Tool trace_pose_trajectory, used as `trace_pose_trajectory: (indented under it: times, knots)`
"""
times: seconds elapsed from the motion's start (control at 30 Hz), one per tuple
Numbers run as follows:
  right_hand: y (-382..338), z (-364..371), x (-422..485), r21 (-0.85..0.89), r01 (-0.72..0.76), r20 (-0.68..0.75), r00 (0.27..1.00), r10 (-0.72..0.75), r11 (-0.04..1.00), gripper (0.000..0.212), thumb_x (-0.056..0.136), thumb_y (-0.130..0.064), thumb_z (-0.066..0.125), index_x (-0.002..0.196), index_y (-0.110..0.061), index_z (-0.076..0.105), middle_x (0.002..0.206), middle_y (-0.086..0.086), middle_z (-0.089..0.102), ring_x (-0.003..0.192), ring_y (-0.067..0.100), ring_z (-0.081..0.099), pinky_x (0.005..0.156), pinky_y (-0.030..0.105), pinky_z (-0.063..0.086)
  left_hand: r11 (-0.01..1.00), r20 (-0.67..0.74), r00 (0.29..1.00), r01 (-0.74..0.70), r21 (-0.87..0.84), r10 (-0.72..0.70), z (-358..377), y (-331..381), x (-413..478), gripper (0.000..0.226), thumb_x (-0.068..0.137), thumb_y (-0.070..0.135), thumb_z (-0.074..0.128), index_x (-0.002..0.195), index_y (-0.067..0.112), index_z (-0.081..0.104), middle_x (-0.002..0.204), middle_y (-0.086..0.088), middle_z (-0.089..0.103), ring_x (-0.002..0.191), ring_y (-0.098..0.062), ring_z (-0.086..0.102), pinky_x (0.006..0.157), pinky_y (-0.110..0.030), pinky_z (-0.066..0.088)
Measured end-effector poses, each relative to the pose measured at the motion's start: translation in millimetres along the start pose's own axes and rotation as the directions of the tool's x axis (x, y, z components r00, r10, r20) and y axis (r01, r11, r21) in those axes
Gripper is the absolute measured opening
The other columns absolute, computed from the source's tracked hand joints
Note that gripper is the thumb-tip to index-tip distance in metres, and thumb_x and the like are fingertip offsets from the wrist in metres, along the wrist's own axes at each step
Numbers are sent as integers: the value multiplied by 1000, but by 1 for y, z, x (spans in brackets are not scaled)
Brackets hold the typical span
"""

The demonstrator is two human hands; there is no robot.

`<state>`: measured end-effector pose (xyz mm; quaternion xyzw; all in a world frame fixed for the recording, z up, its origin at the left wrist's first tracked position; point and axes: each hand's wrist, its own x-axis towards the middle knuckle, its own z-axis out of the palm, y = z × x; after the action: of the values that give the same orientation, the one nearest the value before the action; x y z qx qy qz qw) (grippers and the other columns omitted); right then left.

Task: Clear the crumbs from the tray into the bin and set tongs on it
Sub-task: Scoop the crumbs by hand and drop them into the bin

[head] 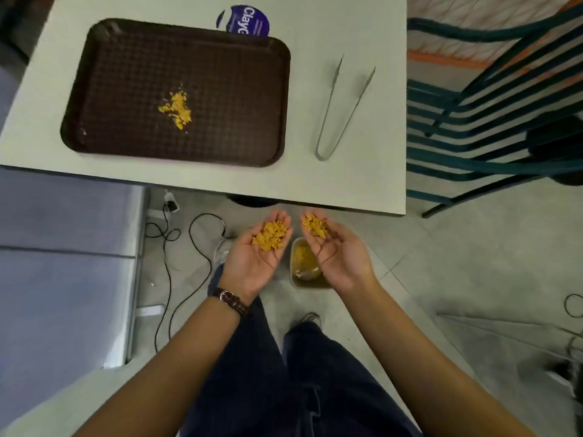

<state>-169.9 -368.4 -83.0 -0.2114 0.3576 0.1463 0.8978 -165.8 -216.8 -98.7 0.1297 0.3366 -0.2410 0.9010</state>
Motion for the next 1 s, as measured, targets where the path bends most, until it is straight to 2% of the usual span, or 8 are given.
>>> trace_pose_trajectory:
  times: [0.17, 0.3, 0.4, 0.5, 0.63, 0.73, 0.87, 1.0]
  knots:
    - [-2, -74, 4, 10, -5, -133, 991, 6, 1000, 23, 96, -4, 40, 107, 6, 57, 92, 16, 72, 85, 22, 71, 88, 35, 53, 1000, -180, 984, 0, 13, 2, -48, -61, 30, 31, 94, 10, 37, 99, 3, 66, 93, -12, 73, 85, -19, 71, 87, -31, 51]
    - [5, -141, 50, 8, 2, -303, 953, 0, 1000, 28, 95, -4, 42, 118, 7, 52, 115, 19, 62, 96, 24, 65, 83, 32, 55, 994, -305, 952, 33, 101, -1, -90, -95, 88, 27, 95, 10, 37, 104, 2, 61, 91, -10, 73, 82, -16, 71, 75, -27, 58]
    - [13, -195, 101, -28, 17, -446, 894, -28, 999, 35, 93, -1, 45, 126, 9, 47, 125, 23, 56, 99, 27, 61, 81, 32, 55, 975, -402, 916, 85, 204, 5, -129, -120, 149, 31, 96, 10, 38, 121, 1, 53, 118, -14, 63, 100, -21, 63, 85, -28, 53]
    - [20, -245, 160, -135, -5, -555, 829, -72, 991, 32, 91, -1, 51, 122, 7, 52, 118, 20, 58, 98, 26, 60, 75, 29, 56, 921, -459, 888, 155, 356, 28, -167, -143, 216, 37, 94, 11, 48, 129, 1, 49, 131, -16, 54, 121, -26, 52, 100, -33, 44]
    - [31, -302, 226, -229, -148, -594, 805, -17, 962, 25, 96, -24, 44, 111, -9, 58, 92, 5, 59, 79, 18, 54, 69, 30, 45, 804, -504, 864, 310, 507, -15, -216, -163, 298, 56, 91, 48, 44, 138, 18, 37, 140, -9, 46, 125, -27, 47, 111, -44, 32]
    - [35, -320, 250, -208, -166, -562, 827, 22, 964, 37, 96, -33, 42, 123, -8, 53, 102, 8, 62, 92, 24, 57, 81, 36, 47, 736, -556, 831, 370, 566, 10, -280, -171, 356, 77, 75, 67, 48, 137, 23, 39, 142, -5, 44, 125, -29, 46, 109, -48, 34]
    - [33, -277, 218, -238, -183, -521, 853, 34, 954, 35, 98, -38, 41, 118, -12, 53, 109, 6, 58, 94, 20, 54, 80, 33, 42, 829, -505, 862, 302, 471, -27, -199, -158, 288, 57, 94, 47, 36, 138, 11, 38, 142, -9, 43, 130, -29, 42, 112, -45, 30]
    - [9, -185, 121, -288, -122, -416, 909, -9, 950, 44, 101, -26, 34, 137, -2, 41, 139, 9, 47, 131, 22, 41, 96, 27, 31, 874, -364, 931, 168, 456, 11, -107, -134, 189, 47, 100, 31, 25, 138, 7, 37, 143, -10, 43, 133, -25, 38, 115, -40, 24]
